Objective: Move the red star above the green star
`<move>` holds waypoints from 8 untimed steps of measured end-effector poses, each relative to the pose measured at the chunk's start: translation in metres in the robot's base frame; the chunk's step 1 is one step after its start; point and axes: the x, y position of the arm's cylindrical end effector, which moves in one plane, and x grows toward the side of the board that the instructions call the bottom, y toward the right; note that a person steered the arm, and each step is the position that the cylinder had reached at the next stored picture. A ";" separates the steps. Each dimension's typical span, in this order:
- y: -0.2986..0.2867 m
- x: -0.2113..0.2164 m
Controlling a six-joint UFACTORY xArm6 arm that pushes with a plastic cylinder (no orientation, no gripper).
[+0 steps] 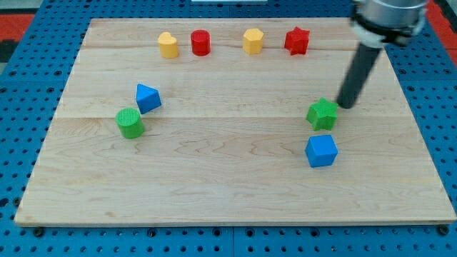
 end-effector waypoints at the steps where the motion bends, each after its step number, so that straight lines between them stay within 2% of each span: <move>1: -0.018 0.007; 2: 0.017 -0.007; 3: 0.052 -0.044; 4: 0.098 -0.105; 5: 0.065 -0.181; 6: 0.001 -0.197; 7: -0.064 -0.141; 8: -0.064 -0.096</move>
